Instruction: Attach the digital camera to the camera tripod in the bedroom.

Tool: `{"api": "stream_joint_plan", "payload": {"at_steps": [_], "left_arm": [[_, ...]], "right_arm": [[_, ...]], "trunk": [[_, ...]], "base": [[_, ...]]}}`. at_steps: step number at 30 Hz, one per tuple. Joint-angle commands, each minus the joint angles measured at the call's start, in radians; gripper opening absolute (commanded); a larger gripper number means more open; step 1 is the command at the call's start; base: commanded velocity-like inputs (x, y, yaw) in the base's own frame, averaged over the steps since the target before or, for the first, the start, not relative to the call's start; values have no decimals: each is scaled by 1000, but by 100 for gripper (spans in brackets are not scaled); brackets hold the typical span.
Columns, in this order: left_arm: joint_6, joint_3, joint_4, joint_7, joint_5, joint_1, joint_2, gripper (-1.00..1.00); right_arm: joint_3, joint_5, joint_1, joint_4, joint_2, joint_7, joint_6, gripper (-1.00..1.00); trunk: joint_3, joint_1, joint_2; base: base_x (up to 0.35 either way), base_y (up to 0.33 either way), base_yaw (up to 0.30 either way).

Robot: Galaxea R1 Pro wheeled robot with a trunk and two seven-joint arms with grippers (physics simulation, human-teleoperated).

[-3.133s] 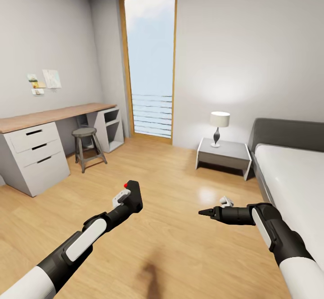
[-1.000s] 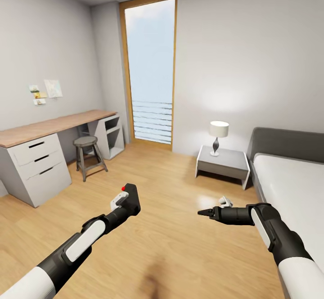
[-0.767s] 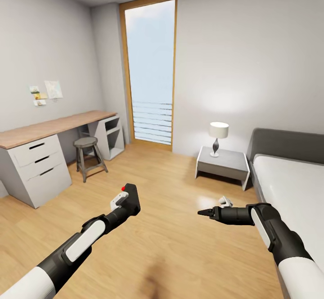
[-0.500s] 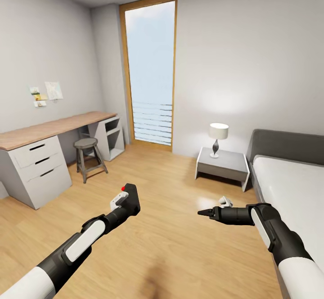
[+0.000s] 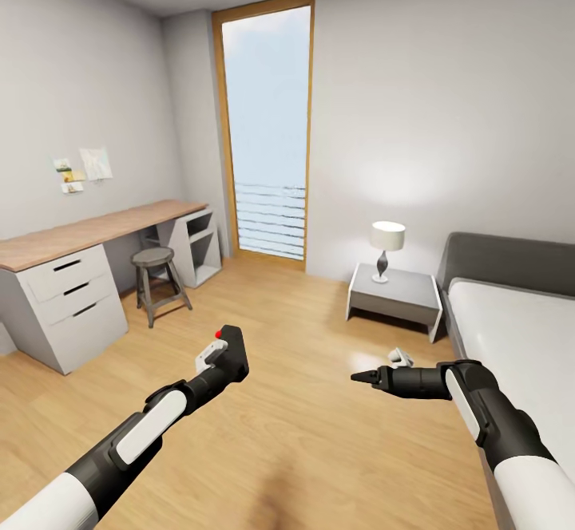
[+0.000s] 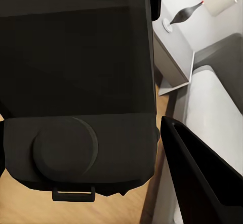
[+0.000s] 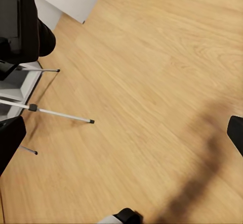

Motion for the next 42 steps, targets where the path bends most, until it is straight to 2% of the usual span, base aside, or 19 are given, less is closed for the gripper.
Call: {"api": "stream_joint_plan", "payload": {"at_steps": [1, 42], "left_arm": [[0, -2, -2, 7, 8, -1, 1, -100], [-2, -2, -2, 8, 6, -1, 0, -100]], "right_arm": [[0, -7, -1, 0, 0, -3, 8, 100], [0, -7, -1, 11, 3, -3, 8, 100]], "trunk": [[2, -4, 7], [131, -161, 294]], "base": [[0, 0, 0], [0, 0, 0]]}}
